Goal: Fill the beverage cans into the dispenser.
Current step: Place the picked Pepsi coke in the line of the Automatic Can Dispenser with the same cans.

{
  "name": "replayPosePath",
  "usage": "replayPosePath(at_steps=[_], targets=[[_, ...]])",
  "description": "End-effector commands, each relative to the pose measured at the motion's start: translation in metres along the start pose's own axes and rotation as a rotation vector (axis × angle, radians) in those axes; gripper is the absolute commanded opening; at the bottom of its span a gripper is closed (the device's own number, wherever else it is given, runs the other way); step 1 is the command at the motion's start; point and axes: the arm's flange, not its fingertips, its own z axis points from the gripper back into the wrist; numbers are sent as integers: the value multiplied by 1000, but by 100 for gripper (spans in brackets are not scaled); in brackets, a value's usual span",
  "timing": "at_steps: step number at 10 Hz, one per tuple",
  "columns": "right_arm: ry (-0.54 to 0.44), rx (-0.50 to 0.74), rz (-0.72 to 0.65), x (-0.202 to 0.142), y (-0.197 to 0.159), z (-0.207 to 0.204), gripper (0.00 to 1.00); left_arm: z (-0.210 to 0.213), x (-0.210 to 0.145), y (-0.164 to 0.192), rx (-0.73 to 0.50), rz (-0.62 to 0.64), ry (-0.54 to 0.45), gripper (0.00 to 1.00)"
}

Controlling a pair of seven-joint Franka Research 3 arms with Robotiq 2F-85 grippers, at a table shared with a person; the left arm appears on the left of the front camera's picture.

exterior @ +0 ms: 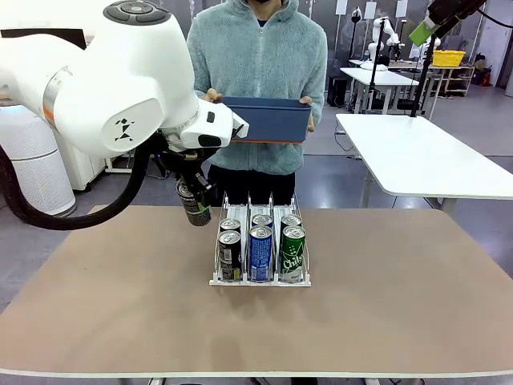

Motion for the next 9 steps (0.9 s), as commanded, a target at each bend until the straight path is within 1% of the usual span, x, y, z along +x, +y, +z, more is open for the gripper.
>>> replayPosePath(at_steps=[1, 4, 6, 7, 9], targets=[[-2, 0, -9, 0, 0, 0, 100, 3, 6, 5, 11, 58, -20, 58], [-2, 0, -9, 0, 0, 0, 100, -35, 20, -27, -34, 75, -16, 58], [-2, 0, -9, 0, 0, 0, 100, -49, 19, -42, -89, 70, -33, 58], [-2, 0, -9, 0, 0, 0, 100, -57, 18, -47, -99, 54, -25, 58], [-2, 0, -9, 0, 0, 0, 100, -68, 12, -56, -157, 22, -44, 58]])
